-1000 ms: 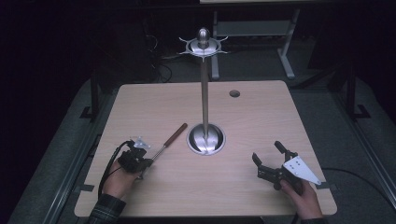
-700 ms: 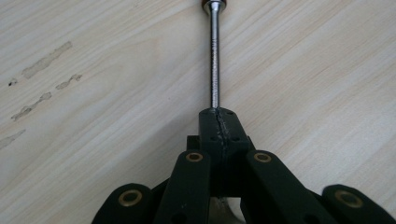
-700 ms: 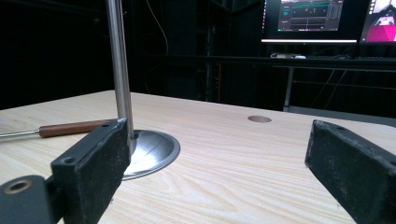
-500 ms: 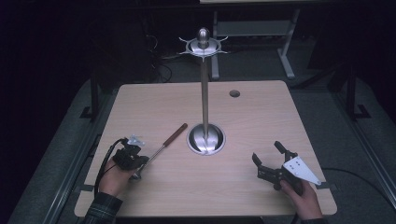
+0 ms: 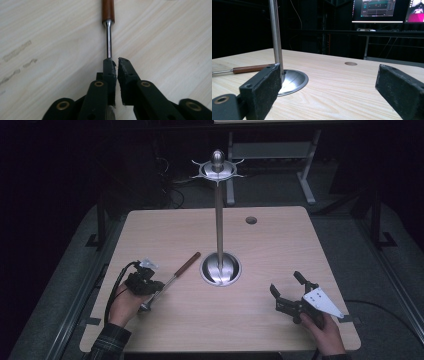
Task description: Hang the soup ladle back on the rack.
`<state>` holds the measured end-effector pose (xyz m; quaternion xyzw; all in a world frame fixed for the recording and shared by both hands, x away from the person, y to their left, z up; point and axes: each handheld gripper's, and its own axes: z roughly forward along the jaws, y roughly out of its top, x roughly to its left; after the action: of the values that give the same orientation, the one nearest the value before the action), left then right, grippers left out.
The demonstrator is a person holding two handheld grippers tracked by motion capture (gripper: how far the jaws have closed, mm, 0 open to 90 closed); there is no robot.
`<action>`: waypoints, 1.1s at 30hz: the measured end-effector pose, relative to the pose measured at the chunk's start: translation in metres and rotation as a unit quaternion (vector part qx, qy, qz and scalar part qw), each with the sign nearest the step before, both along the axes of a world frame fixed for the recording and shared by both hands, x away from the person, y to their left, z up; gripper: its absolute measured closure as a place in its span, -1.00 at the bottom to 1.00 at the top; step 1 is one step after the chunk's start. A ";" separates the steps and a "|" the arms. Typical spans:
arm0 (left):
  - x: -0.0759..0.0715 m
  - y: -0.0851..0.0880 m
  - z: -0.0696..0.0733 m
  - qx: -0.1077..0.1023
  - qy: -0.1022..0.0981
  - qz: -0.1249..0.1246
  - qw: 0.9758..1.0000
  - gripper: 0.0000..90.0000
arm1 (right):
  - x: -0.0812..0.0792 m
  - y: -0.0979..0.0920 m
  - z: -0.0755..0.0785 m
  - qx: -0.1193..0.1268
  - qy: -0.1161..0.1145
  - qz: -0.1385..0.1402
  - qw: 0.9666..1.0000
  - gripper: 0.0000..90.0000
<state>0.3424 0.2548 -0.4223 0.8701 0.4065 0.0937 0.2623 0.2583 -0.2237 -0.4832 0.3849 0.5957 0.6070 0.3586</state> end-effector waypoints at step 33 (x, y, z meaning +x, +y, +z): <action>0.081 -0.061 -0.003 0.069 0.050 -0.056 0.995 0.47 | 0.000 0.000 0.000 0.001 0.001 0.001 1.000 -0.86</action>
<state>0.4237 0.1934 -0.4251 0.9110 0.3628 0.0630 0.1858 0.2584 -0.2240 -0.4832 0.3855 0.5955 0.6076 0.3572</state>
